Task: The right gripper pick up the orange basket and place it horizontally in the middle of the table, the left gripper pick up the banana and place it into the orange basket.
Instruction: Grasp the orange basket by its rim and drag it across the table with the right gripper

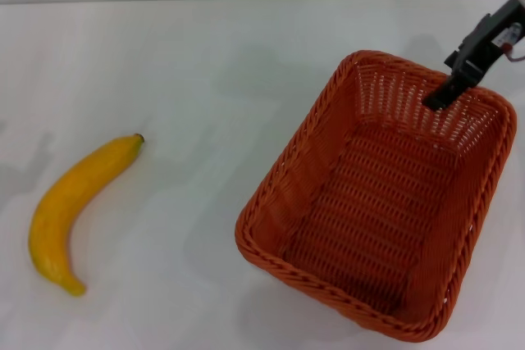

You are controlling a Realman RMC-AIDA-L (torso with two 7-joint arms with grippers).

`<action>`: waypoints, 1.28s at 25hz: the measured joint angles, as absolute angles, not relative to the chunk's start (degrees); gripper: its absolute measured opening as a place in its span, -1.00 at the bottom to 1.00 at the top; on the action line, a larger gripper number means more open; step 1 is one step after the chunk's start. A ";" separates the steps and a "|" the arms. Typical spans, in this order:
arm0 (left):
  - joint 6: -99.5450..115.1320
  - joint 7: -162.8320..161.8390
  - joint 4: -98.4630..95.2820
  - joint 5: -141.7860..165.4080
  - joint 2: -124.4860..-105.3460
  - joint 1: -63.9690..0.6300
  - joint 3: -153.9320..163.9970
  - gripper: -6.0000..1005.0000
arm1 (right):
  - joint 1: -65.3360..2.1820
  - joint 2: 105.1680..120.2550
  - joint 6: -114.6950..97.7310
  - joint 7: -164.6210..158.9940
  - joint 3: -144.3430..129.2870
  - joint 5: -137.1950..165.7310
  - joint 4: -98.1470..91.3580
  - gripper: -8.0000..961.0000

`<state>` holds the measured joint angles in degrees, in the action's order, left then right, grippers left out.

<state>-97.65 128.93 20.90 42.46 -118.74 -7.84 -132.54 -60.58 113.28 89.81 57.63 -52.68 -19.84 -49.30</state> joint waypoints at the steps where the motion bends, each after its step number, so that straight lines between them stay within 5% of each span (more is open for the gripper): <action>1: -97.73 128.93 20.89 42.46 -118.75 -7.66 -132.54 0.71 | -61.28 113.58 88.60 57.48 -52.72 -18.72 -48.35 0.62; 24: -97.61 129.01 20.57 42.45 -118.73 -7.77 -132.54 0.67 | -69.00 115.03 79.31 56.72 -63.18 -15.47 -33.58 0.56; 32: -96.96 129.20 20.57 42.45 -118.74 -8.11 -132.54 0.66 | -69.21 114.09 80.72 54.16 -62.76 -15.47 -33.44 0.16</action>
<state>-96.96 129.20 20.57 42.45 -118.74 -8.11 -132.54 -69.21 114.09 80.72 54.16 -62.76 -15.47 -33.44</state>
